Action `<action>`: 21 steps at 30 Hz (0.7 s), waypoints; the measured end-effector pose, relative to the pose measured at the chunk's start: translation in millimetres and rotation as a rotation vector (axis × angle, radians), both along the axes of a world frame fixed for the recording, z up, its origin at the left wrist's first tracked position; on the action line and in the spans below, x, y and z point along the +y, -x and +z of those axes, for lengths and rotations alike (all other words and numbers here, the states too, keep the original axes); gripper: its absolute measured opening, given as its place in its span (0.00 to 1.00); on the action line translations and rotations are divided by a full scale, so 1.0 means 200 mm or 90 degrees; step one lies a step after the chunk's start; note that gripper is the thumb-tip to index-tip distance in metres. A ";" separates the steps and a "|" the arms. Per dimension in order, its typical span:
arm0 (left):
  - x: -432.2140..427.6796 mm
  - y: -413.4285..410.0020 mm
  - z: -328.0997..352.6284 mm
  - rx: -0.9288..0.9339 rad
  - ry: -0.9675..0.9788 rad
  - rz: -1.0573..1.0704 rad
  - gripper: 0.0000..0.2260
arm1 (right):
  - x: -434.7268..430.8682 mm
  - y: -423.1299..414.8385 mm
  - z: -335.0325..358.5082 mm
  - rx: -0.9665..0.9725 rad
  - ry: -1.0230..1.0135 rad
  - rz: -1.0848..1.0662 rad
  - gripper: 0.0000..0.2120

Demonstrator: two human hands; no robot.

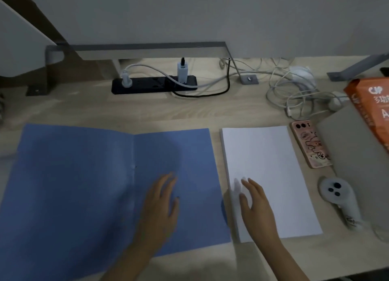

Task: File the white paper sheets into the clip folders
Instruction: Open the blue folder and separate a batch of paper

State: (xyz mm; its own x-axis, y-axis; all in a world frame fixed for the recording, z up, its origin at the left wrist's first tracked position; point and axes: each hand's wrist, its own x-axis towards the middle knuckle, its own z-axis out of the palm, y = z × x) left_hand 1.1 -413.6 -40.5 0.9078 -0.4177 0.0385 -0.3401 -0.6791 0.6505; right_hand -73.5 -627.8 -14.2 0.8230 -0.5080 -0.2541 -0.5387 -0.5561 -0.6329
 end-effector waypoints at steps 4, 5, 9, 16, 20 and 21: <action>-0.50 0.10 0.12 0.495 0.248 0.115 0.17 | -0.14 0.02 -0.04 0.028 0.006 0.025 0.18; -0.58 0.10 0.14 0.601 0.290 0.157 0.16 | -0.16 0.03 -0.06 0.038 0.006 0.041 0.18; -0.74 0.09 0.13 0.692 0.292 0.271 0.13 | -0.18 0.04 -0.09 0.081 0.035 0.106 0.20; -0.81 -0.01 0.10 0.742 0.187 0.320 0.11 | -0.18 0.02 -0.05 0.078 0.032 0.112 0.20; -0.83 0.00 0.12 0.730 0.192 0.305 0.10 | -0.18 0.00 -0.02 0.094 0.018 0.105 0.21; -0.83 0.02 0.13 0.709 0.196 0.309 0.09 | -0.18 -0.01 -0.02 0.089 0.016 0.099 0.21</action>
State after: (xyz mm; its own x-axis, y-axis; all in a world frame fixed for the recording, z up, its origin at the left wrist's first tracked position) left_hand -2.7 -580.0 -14.6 0.5673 -0.1418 -0.8112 0.7384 -0.3486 0.5773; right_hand -72.0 -663.0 -17.9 0.8498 -0.3854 -0.3596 -0.5265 -0.6540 -0.5432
